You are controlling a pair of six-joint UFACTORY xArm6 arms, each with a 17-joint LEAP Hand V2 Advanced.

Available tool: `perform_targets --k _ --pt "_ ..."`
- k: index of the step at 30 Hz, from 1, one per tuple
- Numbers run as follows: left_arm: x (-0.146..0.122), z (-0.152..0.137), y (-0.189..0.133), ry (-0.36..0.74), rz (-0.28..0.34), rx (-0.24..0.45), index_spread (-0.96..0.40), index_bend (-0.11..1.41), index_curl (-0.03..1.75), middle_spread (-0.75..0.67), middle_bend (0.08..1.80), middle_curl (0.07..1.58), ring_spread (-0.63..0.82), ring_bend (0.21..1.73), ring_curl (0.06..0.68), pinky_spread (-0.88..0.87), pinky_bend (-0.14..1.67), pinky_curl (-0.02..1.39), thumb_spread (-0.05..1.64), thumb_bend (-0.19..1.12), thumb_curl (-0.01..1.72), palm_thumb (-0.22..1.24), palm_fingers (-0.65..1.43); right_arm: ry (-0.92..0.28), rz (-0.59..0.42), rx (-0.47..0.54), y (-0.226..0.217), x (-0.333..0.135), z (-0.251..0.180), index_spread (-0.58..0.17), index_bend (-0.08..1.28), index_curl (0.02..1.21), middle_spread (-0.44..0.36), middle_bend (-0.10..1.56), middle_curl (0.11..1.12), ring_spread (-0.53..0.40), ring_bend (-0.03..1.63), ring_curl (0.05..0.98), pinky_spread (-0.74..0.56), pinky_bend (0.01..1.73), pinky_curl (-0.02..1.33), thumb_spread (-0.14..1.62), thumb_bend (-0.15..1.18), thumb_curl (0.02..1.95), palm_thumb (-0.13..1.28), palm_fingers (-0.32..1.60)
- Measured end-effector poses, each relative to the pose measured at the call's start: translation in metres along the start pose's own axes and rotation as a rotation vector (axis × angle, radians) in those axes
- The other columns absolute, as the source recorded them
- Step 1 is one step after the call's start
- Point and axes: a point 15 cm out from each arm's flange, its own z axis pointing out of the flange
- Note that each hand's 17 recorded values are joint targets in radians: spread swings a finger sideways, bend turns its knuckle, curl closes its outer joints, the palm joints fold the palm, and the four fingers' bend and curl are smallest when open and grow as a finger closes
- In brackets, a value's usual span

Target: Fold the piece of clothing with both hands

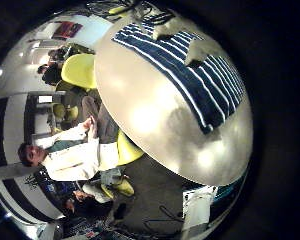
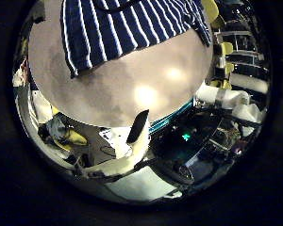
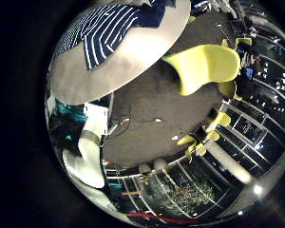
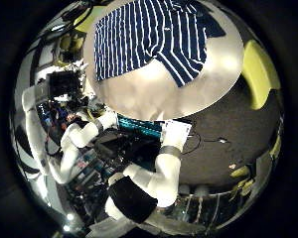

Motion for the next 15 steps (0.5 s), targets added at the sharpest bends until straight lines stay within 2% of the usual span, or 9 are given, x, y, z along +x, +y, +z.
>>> perform_targets --k 9,13,14,15 --pt "0.004 0.025 -0.02 -0.044 0.015 -0.093 -0.05 0.21 0.36 0.09 0.23 0.4 0.18 0.71 0.157 0.18 0.43 0.28 0.95 -0.02 0.32 0.28 0.27 0.004 0.002 0.011 0.003 0.0 -0.003 -0.339 0.15 0.25 0.049 0.21 0.35 0.205 0.45 0.256 0.36 0.48 0.3 1.21 -0.01 0.23 0.19 0.07" --pt "0.006 0.031 -0.026 -0.047 0.013 -0.113 -0.08 0.21 0.39 -0.03 0.35 0.44 0.06 0.7 0.15 0.1 0.38 0.26 0.97 -0.01 0.33 0.35 0.42 0.006 0.003 0.017 0.004 0.0 -0.005 -0.341 0.15 0.25 0.048 0.2 0.35 0.204 0.46 0.257 0.36 0.48 0.29 1.21 -0.01 0.23 0.2 0.07" --pt "0.006 0.031 -0.027 -0.05 0.012 -0.113 -0.09 0.22 0.39 -0.06 0.4 0.46 0.02 0.71 0.155 0.08 0.38 0.26 0.97 -0.01 0.33 0.36 0.5 0.006 0.003 0.016 0.004 0.0 -0.005 -0.341 0.15 0.25 0.048 0.2 0.35 0.204 0.46 0.257 0.36 0.48 0.29 1.21 -0.01 0.23 0.2 0.07" --pt "0.006 0.031 -0.027 -0.052 0.011 -0.114 -0.12 0.2 0.4 -0.13 0.46 0.47 -0.09 0.74 0.158 -0.02 0.42 0.26 0.98 0.0 0.34 0.4 0.62 0.005 0.003 0.014 0.005 0.0 -0.005 -0.341 0.15 0.25 0.048 0.2 0.35 0.204 0.46 0.257 0.36 0.48 0.29 1.21 -0.01 0.23 0.2 0.07"
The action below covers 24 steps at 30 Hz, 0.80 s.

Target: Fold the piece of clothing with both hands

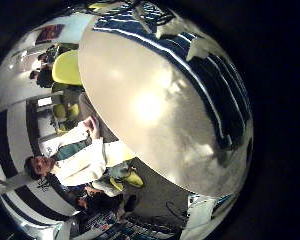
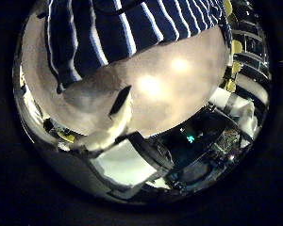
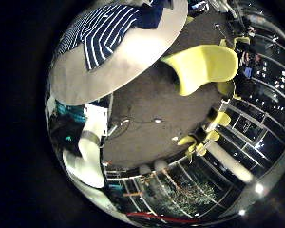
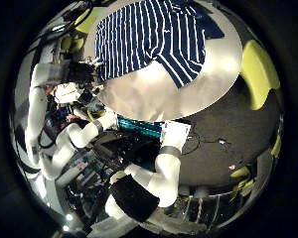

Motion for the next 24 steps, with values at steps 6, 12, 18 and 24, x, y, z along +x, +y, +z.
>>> perform_targets --k 6,12,18,24 --pt "-0.005 -0.007 -0.004 -0.015 -0.016 0.023 -0.31 0.21 0.48 -0.37 0.71 0.63 -0.43 1.0 0.286 -0.47 0.72 0.36 1.05 0.07 0.4 0.68 1.16 -0.001 -0.003 -0.004 0.001 0.0 0.0 -0.341 0.15 0.25 0.043 0.2 0.35 0.201 0.46 0.257 0.36 0.47 0.29 1.21 -0.02 0.23 0.2 0.08" --pt "-0.013 -0.026 -0.003 -0.02 -0.028 0.047 -0.44 0.3 0.61 -0.48 0.81 0.73 -0.5 1.12 0.376 -0.61 0.9 0.46 1.1 0.06 0.44 0.75 1.12 -0.005 -0.012 -0.016 -0.002 0.0 0.005 -0.345 0.14 0.24 0.027 0.22 0.36 0.168 0.51 0.265 0.35 0.49 0.29 1.21 -0.02 0.23 0.21 0.16" --pt "-0.018 -0.045 0.0 -0.022 -0.03 0.052 -0.55 0.34 0.75 -0.55 0.86 0.8 -0.51 1.17 0.429 -0.67 0.98 0.51 1.13 0.01 0.47 0.76 1.05 -0.014 -0.029 -0.06 -0.015 -0.002 0.043 -0.315 0.14 0.23 -0.032 0.29 0.38 0.0 0.67 0.309 0.19 0.54 0.3 1.2 0.01 0.26 0.31 0.31" --pt "-0.021 -0.052 -0.001 -0.023 -0.036 0.06 -0.61 0.32 0.87 -0.58 0.87 0.84 -0.51 1.19 0.457 -0.68 1.01 0.55 1.14 -0.01 0.49 0.77 1.02 -0.008 -0.05 -0.059 -0.041 -0.006 0.095 -0.29 0.15 0.24 -0.055 0.33 0.4 -0.085 0.72 0.332 0.1 0.56 0.3 1.18 -0.01 0.28 0.38 0.28"
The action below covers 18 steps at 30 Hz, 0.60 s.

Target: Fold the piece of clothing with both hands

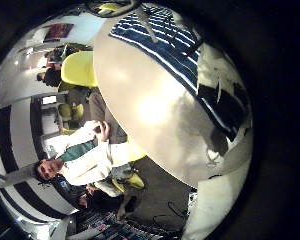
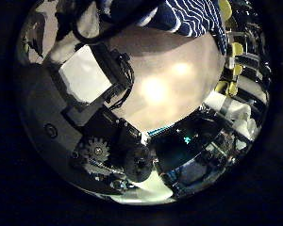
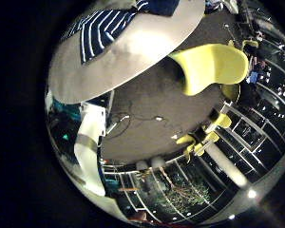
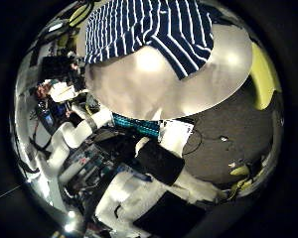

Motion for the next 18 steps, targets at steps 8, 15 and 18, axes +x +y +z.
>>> perform_targets --k 8,15,18 --pt "-0.004 -0.013 -0.005 -0.001 -0.009 0.017 -0.66 0.27 1.03 -0.6 0.88 0.89 -0.51 1.21 0.481 -0.69 1.02 0.58 1.15 -0.01 0.51 0.77 1.0 0.01 0.028 0.022 -0.029 -0.002 0.044 -0.23 0.16 0.26 -0.03 0.32 0.4 -0.067 0.69 0.323 0.13 0.57 0.28 1.09 -0.03 0.29 0.34 0.2" --pt "-0.006 -0.017 -0.006 -0.002 -0.01 0.017 -0.69 0.22 1.14 -0.61 0.88 0.92 -0.51 1.21 0.492 -0.69 1.02 0.59 1.15 -0.01 0.52 0.76 0.99 0.022 0.044 0.032 -0.054 -0.006 0.068 -0.199 0.16 0.27 -0.022 0.32 0.4 -0.058 0.7 0.325 0.15 0.57 0.27 1.06 -0.02 0.3 0.35 0.18" --pt "-0.007 -0.016 -0.005 -0.001 -0.012 0.014 -0.7 0.2 1.17 -0.61 0.88 0.92 -0.51 1.21 0.495 -0.69 1.02 0.6 1.15 -0.01 0.52 0.76 0.99 0.031 0.055 0.023 -0.058 -0.009 0.073 -0.188 0.16 0.28 -0.021 0.33 0.4 -0.072 0.71 0.328 0.15 0.57 0.27 1.05 -0.01 0.31 0.4 0.19"
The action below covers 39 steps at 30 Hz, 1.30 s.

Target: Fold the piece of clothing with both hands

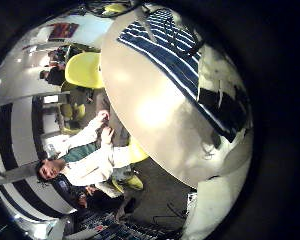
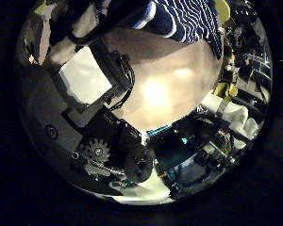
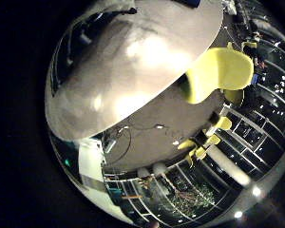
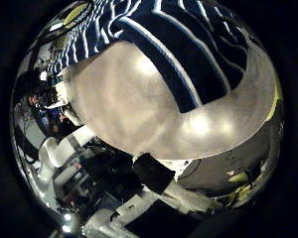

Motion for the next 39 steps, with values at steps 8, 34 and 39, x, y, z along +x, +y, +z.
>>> perform_targets --k 8,34,39 --pt "-0.002 0.0 0.003 0.0 -0.006 -0.008 -0.71 0.18 1.25 -0.62 0.87 0.94 -0.51 1.21 0.502 -0.69 1.01 0.61 1.15 -0.01 0.53 0.76 0.99 0.095 0.033 -0.02 -0.01 0.011 0.012 -0.211 0.1 0.23 -0.133 0.44 0.47 -0.267 0.98 0.417 -0.21 0.87 0.33 1.03 0.01 0.38 0.63 0.5" --pt "0.001 -0.025 0.048 0.032 0.059 -0.037 -0.68 0.17 1.36 -0.64 0.86 0.97 -0.51 1.21 0.513 -0.7 1.01 0.64 1.16 -0.01 0.53 0.76 0.97 0.097 0.131 0.256 0.022 0.039 -0.079 -0.374 1.03 0.79 -0.205 1.23 0.9 -0.256 1.37 0.736 -0.2 1.35 0.78 1.35 0.0 0.45 0.93 1.0" --pt "-0.001 -0.031 0.07 0.037 0.076 -0.081 -0.67 0.17 1.37 -0.64 0.86 0.98 -0.51 1.21 0.512 -0.7 1.0 0.65 1.16 -0.01 0.54 0.76 0.97 0.055 0.123 0.28 0.055 0.025 -0.097 -0.363 1.05 0.85 -0.193 1.26 0.91 -0.252 1.39 0.762 -0.18 1.36 0.84 1.37 0.0 0.46 0.95 0.97"
